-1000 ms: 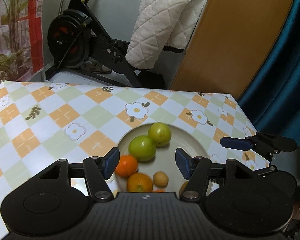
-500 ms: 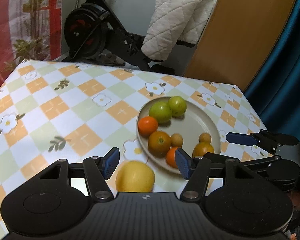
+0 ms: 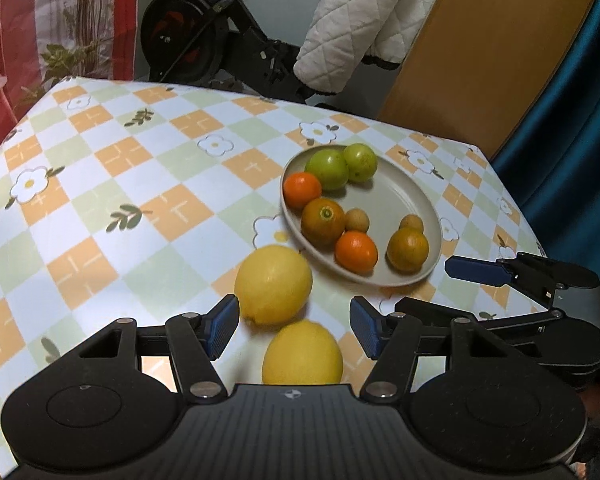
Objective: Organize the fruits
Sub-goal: 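Move both grippers back from the plate to a yellow lemon on the cloth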
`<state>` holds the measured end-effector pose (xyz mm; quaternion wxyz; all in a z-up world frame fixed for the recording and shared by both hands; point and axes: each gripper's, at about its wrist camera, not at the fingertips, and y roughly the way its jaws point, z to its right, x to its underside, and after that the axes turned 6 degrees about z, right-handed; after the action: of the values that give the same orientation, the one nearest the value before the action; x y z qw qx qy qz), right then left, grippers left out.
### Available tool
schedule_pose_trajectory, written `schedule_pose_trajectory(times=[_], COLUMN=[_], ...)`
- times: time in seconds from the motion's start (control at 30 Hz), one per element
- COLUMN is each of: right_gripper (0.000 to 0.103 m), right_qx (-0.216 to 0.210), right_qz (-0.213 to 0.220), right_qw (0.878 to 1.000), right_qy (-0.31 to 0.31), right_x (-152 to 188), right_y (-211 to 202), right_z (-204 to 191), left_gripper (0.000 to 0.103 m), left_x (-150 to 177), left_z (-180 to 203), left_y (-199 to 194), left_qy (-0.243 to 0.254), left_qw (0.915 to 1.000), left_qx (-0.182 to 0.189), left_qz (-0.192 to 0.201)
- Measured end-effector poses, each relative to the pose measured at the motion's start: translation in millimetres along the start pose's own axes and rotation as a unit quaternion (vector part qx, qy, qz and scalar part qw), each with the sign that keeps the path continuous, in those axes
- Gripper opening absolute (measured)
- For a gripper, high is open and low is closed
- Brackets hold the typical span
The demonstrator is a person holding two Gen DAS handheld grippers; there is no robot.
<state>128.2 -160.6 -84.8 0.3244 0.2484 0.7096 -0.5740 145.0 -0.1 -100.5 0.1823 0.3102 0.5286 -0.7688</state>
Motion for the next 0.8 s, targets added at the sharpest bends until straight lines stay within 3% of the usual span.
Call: schedule_pose_trajectory(times=[0.57,0.8], right_gripper=[0.071,0.074], right_qx=[-0.063,-0.095], right_qz=[-0.036,-0.058], right_qw=[0.997,0.991], right_qy=[-0.034,-0.079], right_x=[11.5,13.0], right_y=[5.4,18.8], right_z=[-40.9,-64.8], left_gripper=[0.061,0.061], left_x=[32.0,31.9], left_z=[-26.2,-27.5], left_y=[-3.2,2.6], left_qy=[-0.067,-0.076], left_qw=[0.9974,0.9963], left_qx=[0.007,0.022], left_qz=[-0.026,-0.033])
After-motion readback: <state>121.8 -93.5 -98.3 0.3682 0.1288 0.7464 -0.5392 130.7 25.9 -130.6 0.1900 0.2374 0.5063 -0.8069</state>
